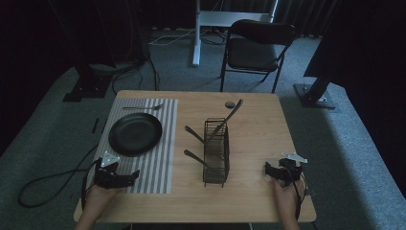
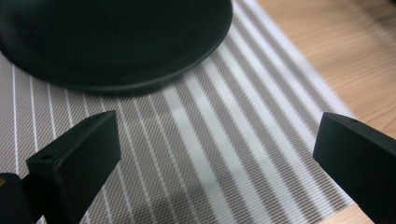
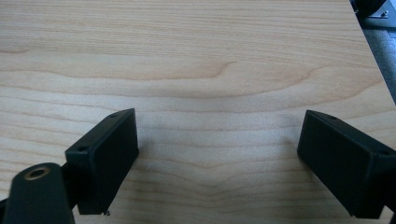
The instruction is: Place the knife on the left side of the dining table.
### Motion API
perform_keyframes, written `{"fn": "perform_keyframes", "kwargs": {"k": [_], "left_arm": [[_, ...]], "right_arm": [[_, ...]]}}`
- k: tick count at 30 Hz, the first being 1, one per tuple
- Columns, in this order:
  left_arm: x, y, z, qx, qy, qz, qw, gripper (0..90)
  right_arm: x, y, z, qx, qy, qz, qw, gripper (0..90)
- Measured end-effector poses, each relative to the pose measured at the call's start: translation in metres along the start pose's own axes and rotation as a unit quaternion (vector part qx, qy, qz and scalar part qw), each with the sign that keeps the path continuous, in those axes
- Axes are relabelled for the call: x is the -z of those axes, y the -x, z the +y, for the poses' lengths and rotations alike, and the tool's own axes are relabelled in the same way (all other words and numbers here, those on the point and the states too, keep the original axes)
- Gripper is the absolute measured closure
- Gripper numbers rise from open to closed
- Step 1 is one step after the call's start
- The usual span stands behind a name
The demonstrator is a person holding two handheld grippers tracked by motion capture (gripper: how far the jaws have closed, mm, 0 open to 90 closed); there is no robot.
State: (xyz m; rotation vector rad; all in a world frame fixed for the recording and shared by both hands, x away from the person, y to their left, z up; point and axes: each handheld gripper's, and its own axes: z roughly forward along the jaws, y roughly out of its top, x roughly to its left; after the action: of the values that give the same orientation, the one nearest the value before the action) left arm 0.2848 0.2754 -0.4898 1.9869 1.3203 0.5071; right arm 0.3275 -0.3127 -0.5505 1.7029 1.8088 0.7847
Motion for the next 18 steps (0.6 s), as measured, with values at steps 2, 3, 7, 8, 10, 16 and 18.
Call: {"fn": "perform_keyframes", "kwargs": {"k": [2, 3, 7, 8, 10, 16, 18], "left_arm": [[0.002, 0.003, 0.004, -0.004, 0.003, -0.004, 1.0, 1.2], [0.003, 0.004, 0.006, -0.006, 0.005, -0.009, 0.9999, 1.2], [0.006, 0.01, 0.015, -0.014, 0.014, -0.023, 0.9995, 1.2], [0.007, 0.011, 0.017, -0.013, 0.016, -0.028, 0.9994, 1.2], [0.008, 0.014, 0.02, -0.015, 0.02, -0.033, 0.9991, 1.2], [0.013, 0.023, 0.031, -0.024, 0.031, -0.054, 0.9977, 1.2], [0.015, 0.026, 0.035, -0.03, 0.035, -0.057, 0.9973, 1.2]], "right_arm": [[0.0, 0.0, 0.0, 0.0, 0.0, 0.0, 1.0, 11.5], [0.0, 0.0, 0.0, 0.0, 0.0, 0.0, 1.0, 11.5], [0.0, 0.0, 0.0, 0.0, 0.0, 0.0, 1.0, 11.5], [0.0, 0.0, 0.0, 0.0, 0.0, 0.0, 1.0, 11.5], [0.0, 0.0, 0.0, 0.0, 0.0, 0.0, 1.0, 11.5], [0.0, 0.0, 0.0, 0.0, 0.0, 0.0, 1.0, 11.5], [0.0, 0.0, 0.0, 0.0, 0.0, 0.0, 1.0, 11.5]]}}
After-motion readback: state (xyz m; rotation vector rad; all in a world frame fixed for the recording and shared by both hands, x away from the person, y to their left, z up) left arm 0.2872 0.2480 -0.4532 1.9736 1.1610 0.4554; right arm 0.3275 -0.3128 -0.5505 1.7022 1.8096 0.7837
